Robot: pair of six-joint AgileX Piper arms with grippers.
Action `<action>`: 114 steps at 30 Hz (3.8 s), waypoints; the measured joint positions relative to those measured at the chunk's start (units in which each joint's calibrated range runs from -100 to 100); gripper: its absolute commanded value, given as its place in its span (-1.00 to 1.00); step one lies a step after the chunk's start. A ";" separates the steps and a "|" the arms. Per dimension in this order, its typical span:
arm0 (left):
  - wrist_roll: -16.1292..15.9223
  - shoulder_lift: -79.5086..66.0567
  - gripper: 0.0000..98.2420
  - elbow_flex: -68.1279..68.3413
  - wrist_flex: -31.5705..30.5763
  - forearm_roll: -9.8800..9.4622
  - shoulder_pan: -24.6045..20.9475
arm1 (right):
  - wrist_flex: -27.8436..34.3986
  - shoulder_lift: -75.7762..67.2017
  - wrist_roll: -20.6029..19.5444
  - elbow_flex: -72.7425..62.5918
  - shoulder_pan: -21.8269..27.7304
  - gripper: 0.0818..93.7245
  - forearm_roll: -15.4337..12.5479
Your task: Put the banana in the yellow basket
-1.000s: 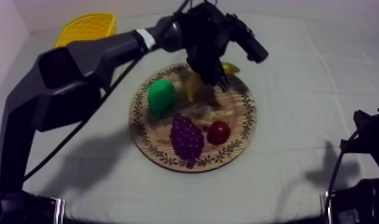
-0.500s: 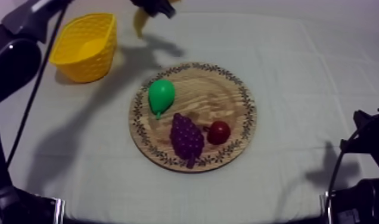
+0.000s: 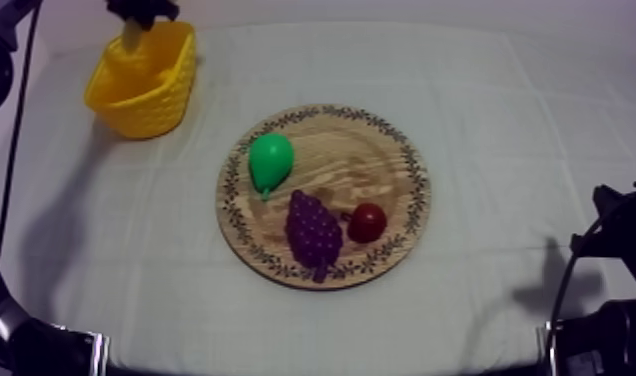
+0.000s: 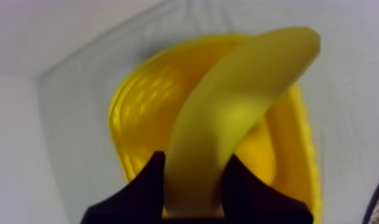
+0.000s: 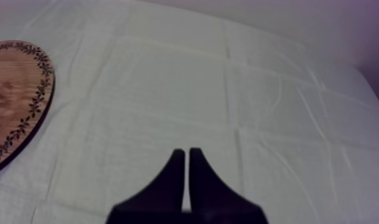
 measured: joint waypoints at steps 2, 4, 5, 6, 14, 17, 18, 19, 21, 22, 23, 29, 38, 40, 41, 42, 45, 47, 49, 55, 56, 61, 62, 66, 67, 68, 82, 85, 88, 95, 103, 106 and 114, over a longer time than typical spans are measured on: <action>0.30 0.00 -0.51 2.20 -0.85 -0.04 -1.16 | 0.00 0.00 0.00 0.00 0.00 -0.99 0.00; 0.60 0.09 -0.51 4.47 -1.50 -0.04 -1.96 | 0.00 0.00 0.00 0.00 0.00 -0.99 0.00; 0.79 0.12 -0.51 5.26 -1.87 -0.04 -2.16 | 0.00 0.00 0.00 0.00 0.00 -0.99 0.00; 0.97 0.29 -0.52 6.24 -2.33 -0.04 -2.36 | 0.00 0.00 0.00 0.00 0.00 -0.99 0.00; 2.73 2.23 -0.55 11.37 -5.00 0.94 -3.21 | 0.00 0.00 0.00 0.00 0.00 -0.99 0.00; 3.11 2.75 -0.51 12.19 -6.90 1.37 -3.34 | 0.00 0.00 0.00 0.00 0.00 -0.99 0.00; 3.15 2.73 -0.48 12.39 -7.58 1.63 -3.34 | 0.00 0.00 0.00 0.00 0.00 -0.99 0.00; 2.97 2.73 -0.43 12.55 -8.39 2.01 -3.39 | 0.00 0.00 0.00 0.00 0.00 -0.99 0.00; 2.37 2.58 -0.33 12.56 -9.76 3.00 -3.80 | 0.00 0.00 0.00 0.00 0.00 -0.99 0.00; 1.90 2.47 -0.29 12.27 -10.15 3.66 -4.09 | 0.00 0.00 0.00 0.00 0.00 -0.99 0.00; 1.40 2.34 -0.24 12.05 -10.79 4.39 -4.40 | 0.00 0.00 0.00 0.00 0.00 -0.99 0.00; -1.73 1.90 -0.07 12.93 -13.77 7.73 -5.26 | 0.00 0.00 0.01 0.00 0.00 -0.99 0.00; -3.21 -0.57 -0.27 15.61 -17.86 8.79 -4.98 | 0.00 0.00 0.01 0.00 0.00 -0.99 0.00; -2.82 -1.53 -0.49 16.89 -19.62 8.74 -4.70 | 0.00 0.00 0.01 0.00 0.00 -0.99 0.00; -2.64 -2.17 -0.60 17.86 -20.48 8.74 -4.61 | 0.00 0.00 0.01 0.00 0.00 -0.99 0.00; -2.40 -2.94 -0.70 18.94 -21.53 8.74 -4.52 | 0.00 0.00 0.01 0.00 0.00 -0.99 0.00; -1.73 -5.95 -0.89 22.91 -25.54 9.14 -4.44 | 0.00 0.00 0.01 0.00 0.00 -0.99 0.00; -1.21 -8.11 -0.94 25.60 -27.76 9.68 -4.48 | 0.00 0.00 0.01 0.00 0.00 -0.99 0.00; -0.87 -10.60 -0.97 28.51 -30.32 10.23 -4.51 | 0.00 0.00 0.01 0.00 0.00 -0.99 0.00; -0.53 -21.32 -1.00 40.30 -38.04 11.74 -3.45 | 0.00 0.00 0.01 0.00 0.00 -0.99 0.00; -0.27 -23.62 -0.99 42.71 -39.74 11.74 -3.00 | 0.00 0.00 0.01 0.00 0.00 -0.99 0.00; 0.81 -35.30 -0.97 55.15 -46.86 11.82 -0.78 | 0.00 0.00 0.01 0.00 0.00 -0.99 0.00; 1.10 -38.10 -0.97 57.86 -48.40 11.89 -0.37 | 0.00 0.00 0.01 0.00 0.00 -0.99 0.00; 2.29 -50.19 -0.97 68.44 -53.89 12.76 0.41 | 0.00 0.00 0.01 0.00 0.00 -0.99 0.00; 2.47 -53.35 -0.98 71.40 -55.37 13.15 0.28 | 0.00 0.00 0.01 0.00 0.00 -0.99 0.00; 2.43 -55.73 -0.98 73.80 -56.69 13.57 0.13 | 0.00 0.00 0.01 0.00 0.00 -0.99 0.00; 0.22 -100.78 -1.00 111.44 -53.18 18.31 -5.21 | 0.00 0.00 0.01 0.00 0.00 -0.99 0.00; 0.22 -109.93 -1.00 116.38 -49.85 18.62 -5.69 | 0.00 0.00 0.01 0.00 0.00 -0.99 0.00; 0.64 -118.32 -1.00 119.55 -48.17 18.76 -5.81 | 0.00 0.00 0.01 0.00 0.00 -0.99 0.00; 1.88 -131.63 -1.00 125.91 -47.45 18.81 -6.36 | 0.00 0.00 0.01 0.00 0.00 -0.99 0.00; 1.22 -137.99 -1.00 130.27 -47.39 19.25 -5.84 | 0.00 0.00 0.01 0.00 0.00 -0.99 0.00; 2.00 -138.12 -1.00 130.63 -47.59 20.07 -5.75 | 0.00 0.00 0.01 0.00 0.00 -0.99 0.00; 3.84 -138.26 -1.00 130.79 -47.99 20.72 -5.57 | 0.00 0.00 0.01 0.00 0.00 -0.99 0.00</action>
